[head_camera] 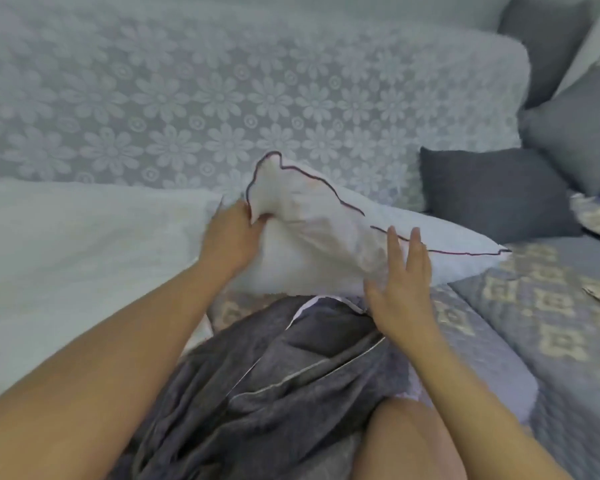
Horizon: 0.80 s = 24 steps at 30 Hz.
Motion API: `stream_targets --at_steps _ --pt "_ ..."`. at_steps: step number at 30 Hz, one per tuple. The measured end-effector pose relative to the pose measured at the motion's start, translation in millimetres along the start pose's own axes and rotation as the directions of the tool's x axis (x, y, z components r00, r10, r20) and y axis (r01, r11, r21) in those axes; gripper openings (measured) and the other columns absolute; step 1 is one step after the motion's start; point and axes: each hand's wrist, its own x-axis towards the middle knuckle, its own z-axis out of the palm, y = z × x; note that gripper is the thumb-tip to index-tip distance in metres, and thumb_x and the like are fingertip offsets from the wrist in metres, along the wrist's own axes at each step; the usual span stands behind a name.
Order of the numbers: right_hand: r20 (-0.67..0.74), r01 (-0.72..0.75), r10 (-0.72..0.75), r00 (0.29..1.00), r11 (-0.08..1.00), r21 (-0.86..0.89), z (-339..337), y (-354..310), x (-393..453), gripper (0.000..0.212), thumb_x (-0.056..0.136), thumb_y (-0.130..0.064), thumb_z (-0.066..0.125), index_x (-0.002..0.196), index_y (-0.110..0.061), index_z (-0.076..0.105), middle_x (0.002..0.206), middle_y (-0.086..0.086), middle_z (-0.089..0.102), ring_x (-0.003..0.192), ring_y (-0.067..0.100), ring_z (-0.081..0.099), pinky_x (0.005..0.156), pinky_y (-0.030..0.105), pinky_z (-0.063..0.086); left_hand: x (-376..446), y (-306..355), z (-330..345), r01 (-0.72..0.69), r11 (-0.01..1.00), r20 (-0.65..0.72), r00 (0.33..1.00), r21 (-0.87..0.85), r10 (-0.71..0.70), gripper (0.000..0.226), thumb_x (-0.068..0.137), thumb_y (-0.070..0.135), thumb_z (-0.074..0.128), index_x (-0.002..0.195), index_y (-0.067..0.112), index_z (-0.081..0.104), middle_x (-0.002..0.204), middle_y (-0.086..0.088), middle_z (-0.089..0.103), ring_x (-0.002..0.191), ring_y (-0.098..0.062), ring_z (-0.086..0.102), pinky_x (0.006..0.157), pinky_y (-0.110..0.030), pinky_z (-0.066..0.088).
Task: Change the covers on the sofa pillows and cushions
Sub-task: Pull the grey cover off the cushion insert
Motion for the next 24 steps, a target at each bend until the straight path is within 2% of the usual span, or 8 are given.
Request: stream_targets --at_steps 3,7,8,11,15,18,21,24 --pt "0.079 -0.021 0.015 0.997 0.997 0.081 3.6 -2.8 27.6 0.084 0.097 -0.025 0.058 0.159 -0.034 0.002 0.166 0.002 -0.017 0.152 0.029 -0.005 0.124 0.048 0.009 29.1 -24.3 5.5 0.295 0.910 -0.182 0.917 -0.290 -0.355 0.047 0.102 0.044 0.050 0.131 0.008 0.057 0.130 -0.023 0.062 0.120 -0.042 0.057 0.099 -0.047 0.048" --pt "0.271 -0.049 0.018 0.962 0.993 0.109 35.8 -12.0 68.2 0.083 0.100 -0.033 0.054 0.157 -0.043 -0.005 0.164 -0.006 -0.023 0.153 0.027 -0.003 0.120 0.045 0.016 57.3 -74.6 10.7 0.729 0.632 0.002 0.656 -0.263 -0.755 0.077 0.100 0.052 0.044 0.155 0.007 0.016 0.155 -0.024 0.031 0.136 -0.047 0.040 0.111 -0.055 0.038" --pt "0.299 -0.070 0.037 0.953 0.993 0.100 47.7 -10.3 79.5 0.083 0.100 -0.034 0.054 0.157 -0.044 -0.005 0.164 -0.006 -0.022 0.153 0.029 0.000 0.119 0.045 0.019 54.7 -78.5 12.9 0.727 0.650 0.001 0.667 -0.221 -0.745 0.082 0.099 0.055 0.044 0.158 0.011 0.008 0.157 -0.024 0.024 0.137 -0.048 0.037 0.111 -0.057 0.037" --pt "0.357 -0.205 0.164 0.919 0.975 0.081 79.7 8.6 112.2 0.085 0.097 -0.039 0.055 0.156 -0.044 -0.006 0.165 -0.001 -0.019 0.147 0.036 0.023 0.114 0.049 0.034 35.0 -90.2 33.6 0.512 0.858 0.076 0.858 -0.047 -0.508 0.092 0.096 0.058 0.054 0.162 0.025 -0.001 0.164 -0.023 0.009 0.147 -0.044 0.024 0.116 -0.051 0.028" --pt "0.476 -0.364 0.301 0.826 0.931 0.042 112.4 38.4 118.9 0.086 0.092 -0.029 0.056 0.158 -0.038 0.000 0.162 0.012 0.016 0.125 0.037 0.051 0.094 0.040 0.049 19.1 -124.9 62.6 0.364 0.904 0.219 0.885 0.222 -0.410 0.094 0.097 0.057 0.055 0.154 0.050 -0.019 0.168 -0.011 -0.014 0.149 -0.042 0.024 0.120 -0.050 0.029" --pt "0.603 -0.231 0.186 0.776 0.973 -0.004 136.1 39.1 82.4 0.075 0.093 -0.037 0.056 0.157 -0.027 0.020 0.149 0.012 0.044 0.133 0.033 0.045 0.109 0.041 0.039 25.8 -134.9 66.8 0.323 0.879 0.152 0.907 0.352 -0.394 0.082 0.100 0.062 0.041 0.153 0.052 -0.020 0.169 -0.011 -0.006 0.141 -0.044 0.036 0.110 -0.054 0.039" --pt "0.747 -0.067 0.118 0.654 0.993 -0.098 149.3 44.7 26.1 0.075 0.097 -0.044 0.054 0.159 -0.024 0.017 0.161 0.009 0.027 0.144 0.034 0.029 0.117 0.043 0.029 12.0 -121.1 67.7 0.339 0.887 0.169 0.899 0.314 -0.403 0.081 0.101 0.056 0.043 0.156 0.047 -0.015 0.169 -0.013 -0.010 0.148 -0.043 0.024 0.117 -0.053 0.030" --pt "0.640 0.041 0.054 0.766 0.990 -0.133 148.4 59.1 -16.9 0.078 0.097 -0.039 0.058 0.159 -0.015 0.018 0.159 0.015 0.029 0.143 0.036 0.029 0.119 0.042 0.025 -61.1 -102.6 49.4 0.260 0.927 0.171 0.934 0.270 -0.312 0.074 0.098 0.044 0.055 0.161 0.035 0.016 0.168 -0.014 0.007 0.150 -0.035 0.017 0.122 -0.046 0.021"
